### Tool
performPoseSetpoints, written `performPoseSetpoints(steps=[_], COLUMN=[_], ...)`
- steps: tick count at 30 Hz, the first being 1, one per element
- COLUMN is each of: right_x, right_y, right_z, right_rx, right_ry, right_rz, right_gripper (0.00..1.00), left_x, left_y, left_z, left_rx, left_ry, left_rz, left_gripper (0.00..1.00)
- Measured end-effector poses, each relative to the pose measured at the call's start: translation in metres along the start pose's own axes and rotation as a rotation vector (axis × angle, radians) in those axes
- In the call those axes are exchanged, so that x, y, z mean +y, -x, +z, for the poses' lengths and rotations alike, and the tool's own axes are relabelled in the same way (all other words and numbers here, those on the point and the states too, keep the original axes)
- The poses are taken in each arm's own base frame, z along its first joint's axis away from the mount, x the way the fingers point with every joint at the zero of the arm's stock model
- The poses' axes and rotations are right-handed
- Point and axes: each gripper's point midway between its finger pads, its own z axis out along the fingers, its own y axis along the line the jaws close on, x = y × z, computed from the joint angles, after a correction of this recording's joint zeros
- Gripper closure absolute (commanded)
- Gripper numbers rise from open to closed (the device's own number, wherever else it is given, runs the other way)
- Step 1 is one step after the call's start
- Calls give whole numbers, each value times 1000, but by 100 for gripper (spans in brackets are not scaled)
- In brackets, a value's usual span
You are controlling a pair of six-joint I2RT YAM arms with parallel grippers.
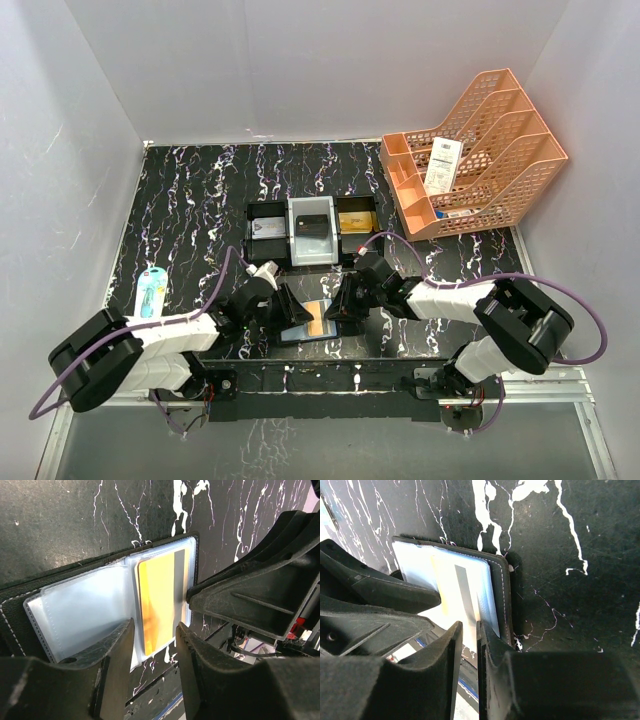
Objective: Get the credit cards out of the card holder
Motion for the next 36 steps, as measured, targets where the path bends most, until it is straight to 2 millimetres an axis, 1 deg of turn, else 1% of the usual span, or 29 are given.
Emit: performPoseSetpoints(steps=[5, 10, 15, 17, 20, 23, 26, 28, 32, 36], right_x=[0, 0, 0, 0, 0, 0, 0, 0, 0, 0], right_y=[0, 0, 0, 0, 0, 0, 0, 0, 0, 0], right_z=[0, 0, 0, 0, 0, 0, 0, 0, 0, 0], right_rx=[-3, -4, -4, -4, -3, -3, -3, -4, -2, 0], right_ry=[10, 13, 13, 13, 12, 12, 12, 13, 14, 14], right_rz=[2, 1, 1, 1, 1, 0, 1, 1, 2, 5], right_gripper=[83, 83, 84, 84, 84, 84, 84, 84, 84, 84], left_x=[-1, 1, 4, 4, 6, 8, 8, 7, 5, 5], left_y=[0, -1, -2, -2, -2, -3, -3, -3, -4, -3], left_z=[4, 4, 5, 5, 5, 6, 7, 8, 10, 11], left_rx=[0, 2, 5, 5, 6, 7, 8, 9, 14, 21], left_ry=[-10, -6, 6, 7, 13, 17, 17, 11, -1, -9], left_rz=[-2, -6, -6, -6, -6, -7, -6, -5, -6, -10], left_gripper=[70, 82, 86, 90, 93, 93, 85, 83, 82, 87])
